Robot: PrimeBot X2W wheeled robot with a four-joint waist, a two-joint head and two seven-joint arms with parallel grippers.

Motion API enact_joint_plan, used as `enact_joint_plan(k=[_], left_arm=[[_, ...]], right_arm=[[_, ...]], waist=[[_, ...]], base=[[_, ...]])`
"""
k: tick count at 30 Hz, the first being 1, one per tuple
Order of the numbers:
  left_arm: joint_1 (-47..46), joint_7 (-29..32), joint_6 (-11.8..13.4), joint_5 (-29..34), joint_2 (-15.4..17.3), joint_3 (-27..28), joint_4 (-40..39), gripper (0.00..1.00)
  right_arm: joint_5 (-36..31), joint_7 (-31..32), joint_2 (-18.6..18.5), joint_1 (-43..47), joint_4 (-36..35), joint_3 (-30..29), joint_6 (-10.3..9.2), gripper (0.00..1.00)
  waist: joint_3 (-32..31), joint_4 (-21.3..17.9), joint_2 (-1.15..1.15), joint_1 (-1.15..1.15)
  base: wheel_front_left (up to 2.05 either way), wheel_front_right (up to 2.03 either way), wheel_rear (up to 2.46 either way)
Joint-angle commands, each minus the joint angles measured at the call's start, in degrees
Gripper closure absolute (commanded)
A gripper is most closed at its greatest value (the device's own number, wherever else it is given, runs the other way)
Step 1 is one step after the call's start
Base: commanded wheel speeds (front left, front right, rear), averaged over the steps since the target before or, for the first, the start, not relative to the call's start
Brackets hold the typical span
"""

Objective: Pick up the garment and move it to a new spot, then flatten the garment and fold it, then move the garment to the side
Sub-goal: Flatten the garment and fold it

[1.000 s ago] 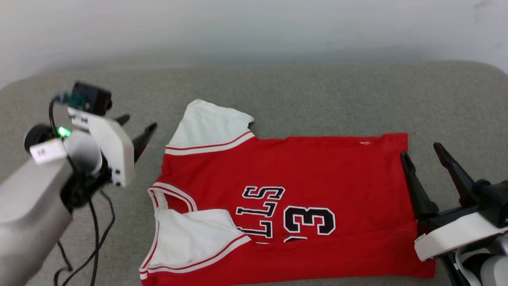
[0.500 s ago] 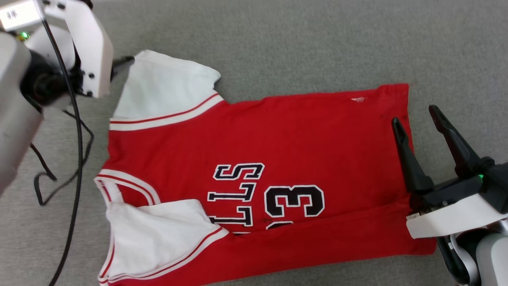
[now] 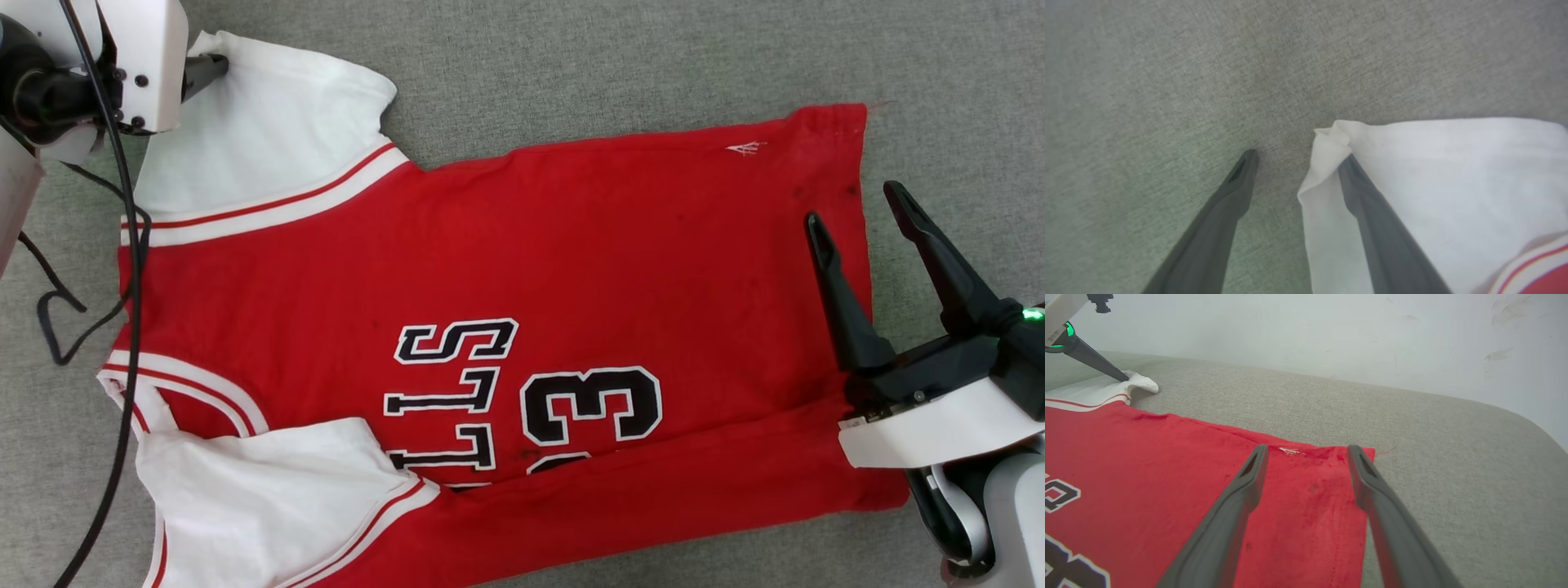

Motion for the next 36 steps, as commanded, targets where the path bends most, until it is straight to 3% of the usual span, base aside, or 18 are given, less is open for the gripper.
enact_joint_plan(k=[1, 3, 11, 15, 16, 18, 25, 32, 36], left_arm=[[4.0, 1.7, -0.1, -0.4, -1.4, -2.2, 1.9, 0.0], [5.2, 2.0, -0.4, -0.6, -1.5, -3.0, 2.3, 1.0], [5.8, -2.5, -0.8, -0.4, -2.0, -3.4, 0.9, 1.0], [4.8, -6.7, -0.8, 0.0, -2.2, -3.6, -1.1, 1.0], [4.8, -7.8, -0.8, -0.1, -2.3, -3.6, -1.8, 1.0], [5.7, -12.2, -0.8, -0.8, -2.0, -5.1, -6.4, 1.0], [6.4, -15.2, -0.9, -1.5, -0.9, -7.5, -12.0, 1.0], [5.1, -17.2, -0.9, -1.1, -0.8, -8.8, -15.2, 1.0], [4.0, -17.9, -0.9, -0.6, -1.1, -9.4, -16.9, 1.0]], right_arm=[[0.2, -0.4, -0.4, -0.8, 0.3, -0.1, -0.05, 0.0], [0.3, -0.4, -0.5, -1.3, 0.5, -0.1, -0.05, 0.0], [0.3, 0.3, -2.3, -2.7, 0.3, -2.3, -0.05, 0.0], [0.7, 4.3, -6.0, -4.3, 0.4, -4.0, -0.05, 0.0], [1.1, 6.0, -7.3, -4.9, 0.4, -4.0, -0.05, 0.0], [5.9, 17.4, -14.7, -9.1, 2.5, -1.9, -0.05, 0.0], [17.3, 36.6, -24.0, -18.3, 9.9, 4.6, -0.05, 0.0], [22.3, 48.1, -26.2, -24.9, 16.4, 10.3, -0.05, 0.0], [22.8, 51.6, -26.0, -28.4, 21.1, 13.4, -0.05, 0.0]], waist=[[0.2, 0.0, 0.0, -0.01], [0.0, 0.1, 0.0, -0.01], [-3.1, 1.1, 0.0, -0.01], [-6.1, 2.6, 0.0, -0.01], [-6.8, 3.1, 0.0, -0.01], [-9.6, 5.4, 0.0, -0.01], [-10.6, 8.4, 0.0, -0.01], [-9.5, 10.2, 0.0, -0.01], [-8.1, 11.3, 0.0, -0.01]], base=[[0.0, 0.0, 0.0], [0.0, 0.0, 0.0], [0.0, 0.0, 0.0], [0.0, 0.0, 0.0], [0.0, 0.0, 0.0], [0.0, 0.0, 0.0], [0.0, 0.0, 0.0], [0.0, 0.0, 0.0], [0.0, 0.0, 0.0]])
